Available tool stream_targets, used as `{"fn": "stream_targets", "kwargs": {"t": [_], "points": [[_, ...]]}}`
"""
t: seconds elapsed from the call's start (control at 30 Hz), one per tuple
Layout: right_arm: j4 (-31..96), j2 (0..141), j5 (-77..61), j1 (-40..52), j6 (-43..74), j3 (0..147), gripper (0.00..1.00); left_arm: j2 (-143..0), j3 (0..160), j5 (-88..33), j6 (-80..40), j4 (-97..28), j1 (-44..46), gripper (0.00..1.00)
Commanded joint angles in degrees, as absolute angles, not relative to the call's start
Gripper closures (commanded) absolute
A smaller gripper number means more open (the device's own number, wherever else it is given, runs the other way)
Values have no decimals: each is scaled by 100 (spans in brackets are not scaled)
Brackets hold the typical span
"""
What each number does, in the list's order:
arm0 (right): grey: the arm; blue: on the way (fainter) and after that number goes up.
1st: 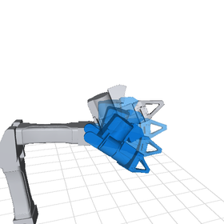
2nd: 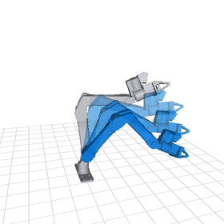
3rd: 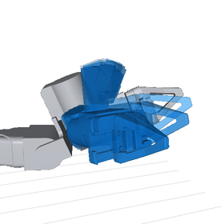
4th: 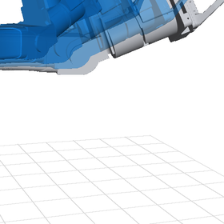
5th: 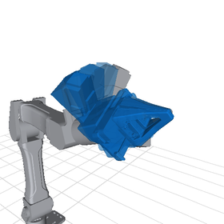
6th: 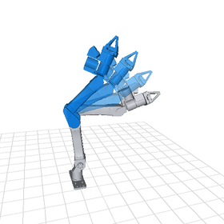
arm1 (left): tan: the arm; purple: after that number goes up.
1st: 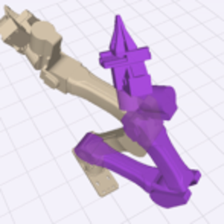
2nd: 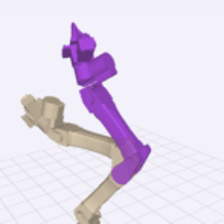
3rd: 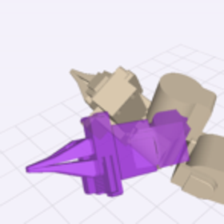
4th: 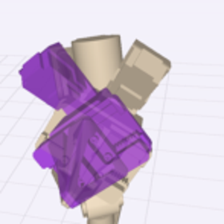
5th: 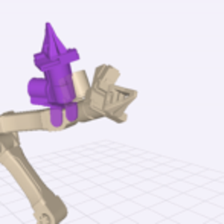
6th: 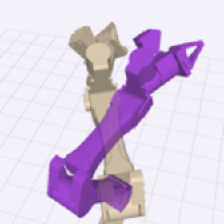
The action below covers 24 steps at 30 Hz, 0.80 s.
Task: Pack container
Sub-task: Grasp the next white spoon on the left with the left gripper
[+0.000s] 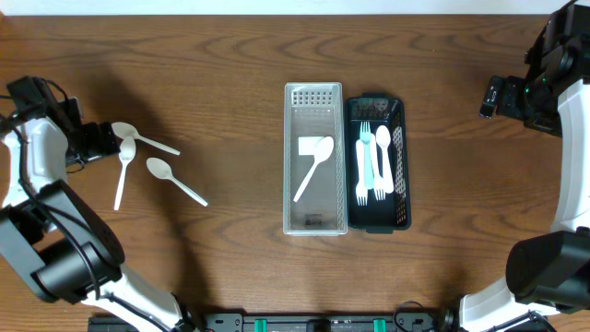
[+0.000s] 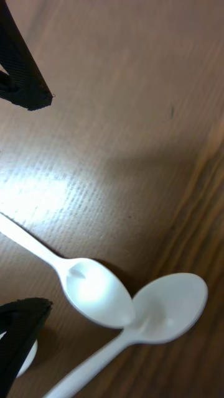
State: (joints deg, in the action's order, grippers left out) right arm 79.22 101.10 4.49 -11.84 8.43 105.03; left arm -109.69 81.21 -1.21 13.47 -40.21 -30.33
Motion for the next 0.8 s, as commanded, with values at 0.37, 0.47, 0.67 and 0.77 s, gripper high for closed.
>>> {"fn": "stream_targets", "kwargs": {"t": [0.37, 0.47, 0.67, 0.77], "points": [[7915, 10079, 451, -1194, 939, 10490, 1, -11618, 8095, -196, 2156, -4134, -2939, 0], [7885, 10079, 451, -1201, 939, 10490, 1, -11618, 8095, -198, 2408, -4305, -2939, 1], [7867, 10079, 615, -1201, 937, 10490, 1, -11618, 8095, -261, 2622, -4390, -2939, 2], [7867, 10079, 620, -1201, 937, 10490, 1, -11631, 8084, -259, 2742, -4388, -2939, 2]]}}
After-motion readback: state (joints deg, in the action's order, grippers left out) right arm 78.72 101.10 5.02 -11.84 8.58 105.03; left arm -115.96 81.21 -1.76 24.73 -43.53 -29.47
